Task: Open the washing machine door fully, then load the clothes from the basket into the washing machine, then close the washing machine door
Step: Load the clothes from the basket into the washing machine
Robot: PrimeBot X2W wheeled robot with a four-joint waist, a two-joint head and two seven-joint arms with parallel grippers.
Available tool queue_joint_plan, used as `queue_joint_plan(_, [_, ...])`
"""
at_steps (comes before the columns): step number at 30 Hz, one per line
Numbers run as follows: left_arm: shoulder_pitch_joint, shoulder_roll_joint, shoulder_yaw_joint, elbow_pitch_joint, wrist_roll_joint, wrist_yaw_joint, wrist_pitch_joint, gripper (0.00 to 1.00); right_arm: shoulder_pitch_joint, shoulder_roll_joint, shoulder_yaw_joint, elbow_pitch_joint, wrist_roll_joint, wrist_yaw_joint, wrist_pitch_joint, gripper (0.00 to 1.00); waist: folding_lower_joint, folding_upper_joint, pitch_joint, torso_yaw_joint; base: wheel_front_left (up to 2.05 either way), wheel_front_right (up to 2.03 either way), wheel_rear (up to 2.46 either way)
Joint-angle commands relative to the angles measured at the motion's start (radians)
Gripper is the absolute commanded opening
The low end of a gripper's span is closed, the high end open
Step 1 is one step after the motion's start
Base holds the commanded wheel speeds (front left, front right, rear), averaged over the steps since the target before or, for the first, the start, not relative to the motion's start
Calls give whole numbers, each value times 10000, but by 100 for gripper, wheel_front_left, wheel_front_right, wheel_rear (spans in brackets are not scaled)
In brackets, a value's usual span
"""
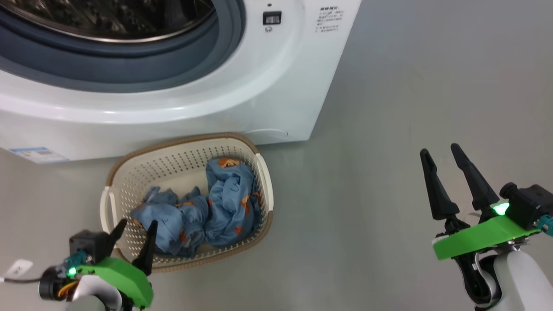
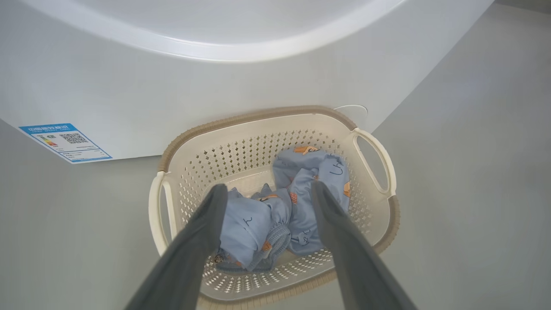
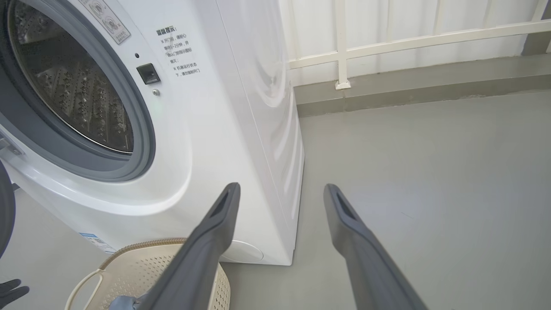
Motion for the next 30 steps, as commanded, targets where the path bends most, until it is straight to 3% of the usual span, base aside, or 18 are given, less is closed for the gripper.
queue_joint_plan(1, [-471, 393, 152, 168, -140, -15, -67, 100, -202, 27, 223, -268, -32, 16, -120, 100, 1, -1, 666, -160, 0, 0, 0])
queue_joint_plan(10, [-1764, 706, -882, 1446, -332, -15, -67, 100, -783, 206, 235, -352, -69, 16, -120, 100, 1, -1, 1708, -381, 0, 0, 0])
queue_joint_plan(30, [-4950, 1694, -4590, 4296, -762, -15, -38, 100, -1965, 615, 603, -590, -159, 16, -120, 100, 1, -1, 3878, -1021, 0, 0, 0])
